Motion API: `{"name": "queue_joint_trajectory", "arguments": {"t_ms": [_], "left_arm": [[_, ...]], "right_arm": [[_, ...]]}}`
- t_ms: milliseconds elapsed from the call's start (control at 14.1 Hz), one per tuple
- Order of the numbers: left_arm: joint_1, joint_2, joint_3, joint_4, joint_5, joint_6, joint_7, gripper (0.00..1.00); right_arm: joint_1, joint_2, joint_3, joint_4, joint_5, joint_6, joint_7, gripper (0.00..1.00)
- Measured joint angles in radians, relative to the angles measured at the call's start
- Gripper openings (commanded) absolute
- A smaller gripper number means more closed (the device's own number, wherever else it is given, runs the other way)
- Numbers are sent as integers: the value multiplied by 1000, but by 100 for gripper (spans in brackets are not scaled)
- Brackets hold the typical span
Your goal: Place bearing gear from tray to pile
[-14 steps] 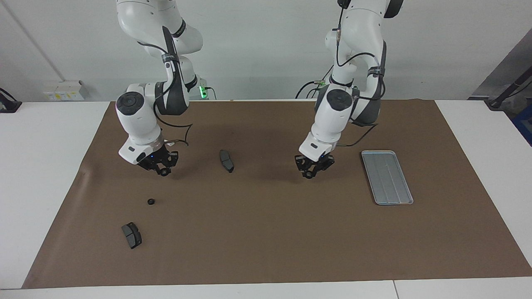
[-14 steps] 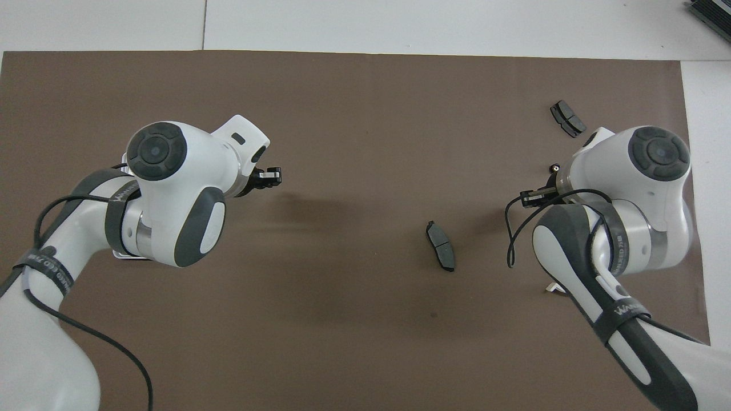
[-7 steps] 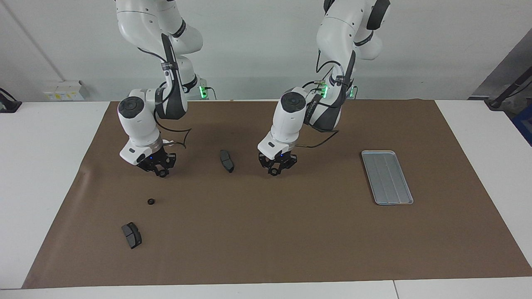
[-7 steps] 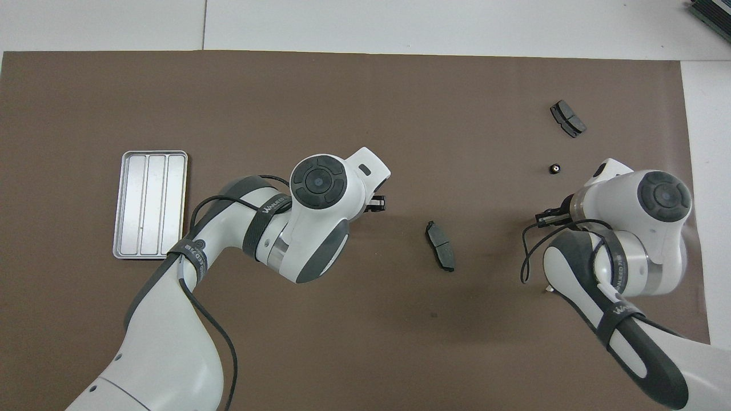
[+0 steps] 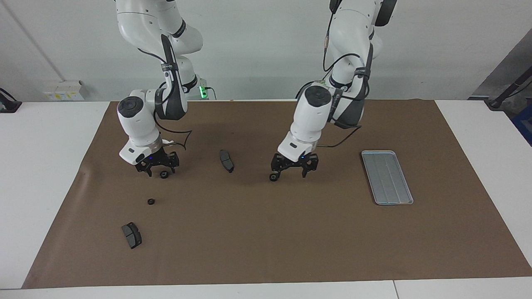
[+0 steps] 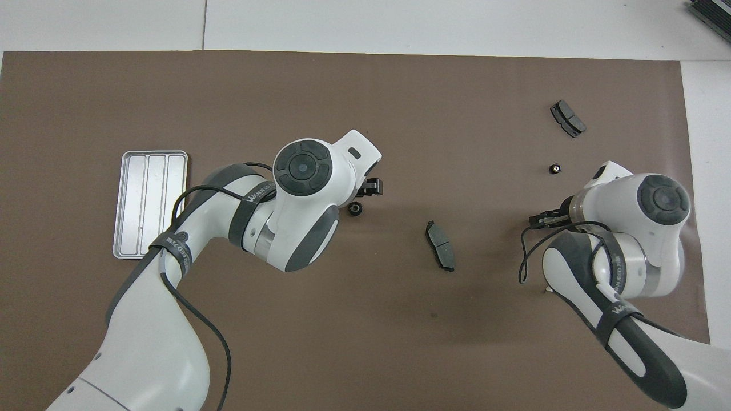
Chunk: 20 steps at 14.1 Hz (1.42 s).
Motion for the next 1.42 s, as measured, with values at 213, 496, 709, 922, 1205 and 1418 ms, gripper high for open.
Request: {"name": "queue_joint_trajectory", "arguments": {"t_ms": [213,496,709,922,1205,1418], "left_arm": [[188,-127,5,9,0,-141,91,100],[367,-229,8,8,0,-389,276,100],[438,-296,10,9,1,-475,348,100],[439,-351,-5,9,72,-556,366,100],[438,-370,-34,14,96,-572,367,100],[438,-370,-37,14,83,-557,374,100]], "right_arm": [[2,-24,33,98,24,-95,46,100],[8,-14,169,262,31,-219,251,100],[15,23,276,331,31,-221,415,100],[20,112,393,438,-36,-227,613,100],[34,281,554,578,-244,-237,929,100],[54,427,654,649,-462,-238,1143,100]]}}
